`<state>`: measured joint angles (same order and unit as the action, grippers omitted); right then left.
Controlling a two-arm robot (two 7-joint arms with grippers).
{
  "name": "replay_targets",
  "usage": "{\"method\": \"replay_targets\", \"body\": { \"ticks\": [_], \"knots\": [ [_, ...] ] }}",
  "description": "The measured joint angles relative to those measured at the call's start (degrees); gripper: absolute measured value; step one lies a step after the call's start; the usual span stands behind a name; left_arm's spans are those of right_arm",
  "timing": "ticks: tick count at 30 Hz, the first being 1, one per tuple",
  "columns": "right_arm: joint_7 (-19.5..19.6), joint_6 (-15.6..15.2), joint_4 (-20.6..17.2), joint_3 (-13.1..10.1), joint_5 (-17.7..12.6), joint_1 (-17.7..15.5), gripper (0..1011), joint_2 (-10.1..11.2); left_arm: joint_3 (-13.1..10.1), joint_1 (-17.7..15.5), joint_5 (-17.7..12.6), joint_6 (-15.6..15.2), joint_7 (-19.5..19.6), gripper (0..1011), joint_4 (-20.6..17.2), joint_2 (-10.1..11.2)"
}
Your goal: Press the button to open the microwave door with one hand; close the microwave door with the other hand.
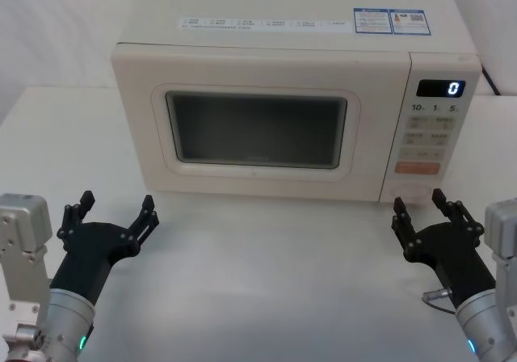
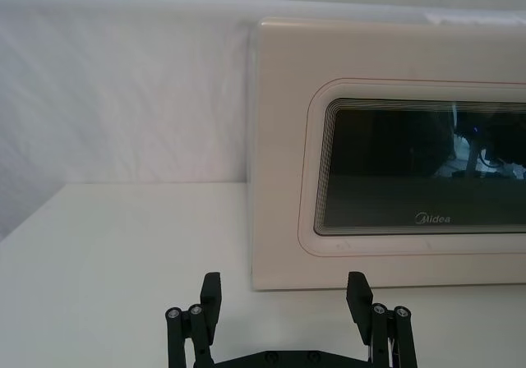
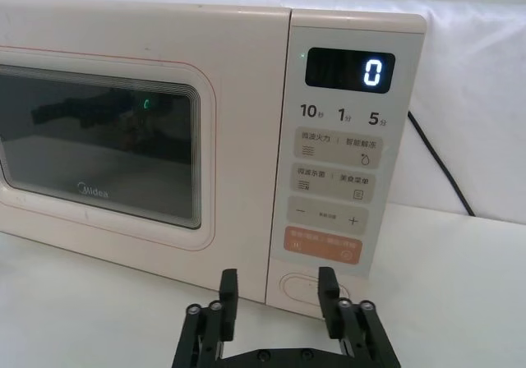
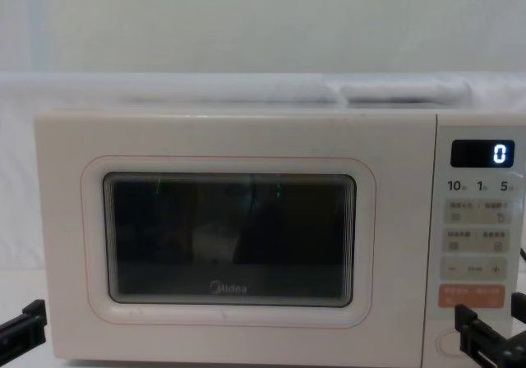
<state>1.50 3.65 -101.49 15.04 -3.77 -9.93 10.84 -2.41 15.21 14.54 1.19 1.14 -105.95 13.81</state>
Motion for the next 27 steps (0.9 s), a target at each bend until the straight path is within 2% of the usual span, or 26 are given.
{"method": "replay_targets", "body": {
  "ticks": [5,6,7,10,13,16,20,27],
  "knots": [
    [0.0,0.0,0.0,0.0,0.0,0.0,464,0.0,0.0,0.0,0.0,0.0,0.0,1001,0.0,0.0],
    [0.0,0.0,0.0,0.0,0.0,0.0,464,0.0,0.0,0.0,0.0,0.0,0.0,1001,0.0,0.0],
    [0.0,0.0,0.0,0.0,0.0,0.0,402,0.0,0.0,0.0,0.0,0.0,0.0,1001,0.0,0.0],
    [0.0,0.0,0.0,0.0,0.0,0.0,344,0.0,0.0,0.0,0.0,0.0,0.0,1001,0.0,0.0],
    [0.0,0.0,0.0,0.0,0.0,0.0,202,0.0,0.0,0.0,0.0,0.0,0.0,1001,0.0,0.0],
    [0.0,0.0,0.0,0.0,0.0,0.0,145,0.0,0.0,0.0,0.0,0.0,0.0,1001,0.0,0.0],
    [0.0,0.0,0.0,0.0,0.0,0.0,5,0.0,0.0,0.0,0.0,0.0,0.0,1001,0.0,0.0],
    [0.0,0.0,0.0,0.0,0.0,0.0,0,0.0,0.0,0.0,0.0,0.0,0.0,1001,0.0,0.0]
  ]
}}
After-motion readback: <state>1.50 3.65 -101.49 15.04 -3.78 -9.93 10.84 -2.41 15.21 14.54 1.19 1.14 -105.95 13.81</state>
